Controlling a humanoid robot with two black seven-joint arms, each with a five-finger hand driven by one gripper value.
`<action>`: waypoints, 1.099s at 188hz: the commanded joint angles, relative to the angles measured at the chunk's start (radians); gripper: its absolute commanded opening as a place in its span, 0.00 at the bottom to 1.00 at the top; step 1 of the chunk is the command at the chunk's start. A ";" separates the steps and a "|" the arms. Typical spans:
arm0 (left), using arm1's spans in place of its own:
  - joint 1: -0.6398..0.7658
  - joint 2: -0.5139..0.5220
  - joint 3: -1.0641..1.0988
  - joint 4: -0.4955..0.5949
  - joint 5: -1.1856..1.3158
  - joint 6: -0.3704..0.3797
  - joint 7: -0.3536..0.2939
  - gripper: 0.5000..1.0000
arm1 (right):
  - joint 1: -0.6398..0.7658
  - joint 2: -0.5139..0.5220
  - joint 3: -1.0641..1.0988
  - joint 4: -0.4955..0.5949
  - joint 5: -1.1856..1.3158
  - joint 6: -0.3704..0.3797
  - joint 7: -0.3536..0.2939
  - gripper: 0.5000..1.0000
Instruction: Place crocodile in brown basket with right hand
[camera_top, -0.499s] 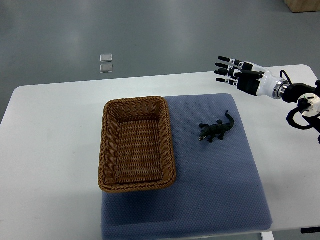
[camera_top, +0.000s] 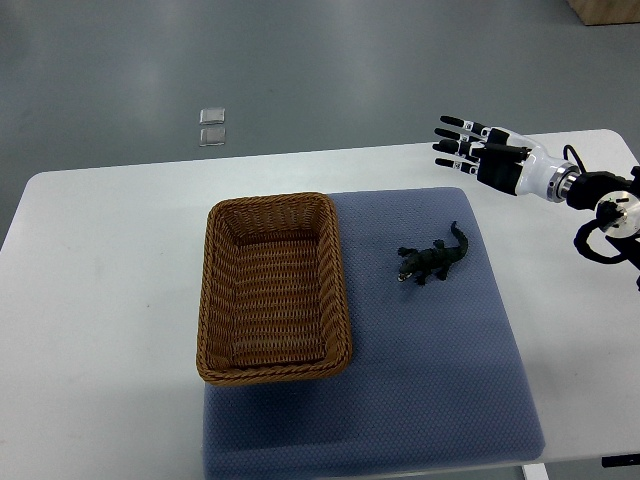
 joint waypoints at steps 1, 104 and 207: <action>0.000 0.000 0.000 -0.002 0.000 0.000 0.001 1.00 | 0.000 0.001 -0.009 0.001 -0.009 0.000 0.008 0.86; 0.000 0.000 -0.002 0.000 0.000 0.000 -0.001 1.00 | 0.063 -0.059 -0.009 0.078 -1.104 0.023 0.421 0.85; 0.000 0.000 -0.002 0.000 0.000 0.000 0.001 1.00 | 0.139 -0.069 -0.262 0.141 -1.534 -0.154 0.455 0.83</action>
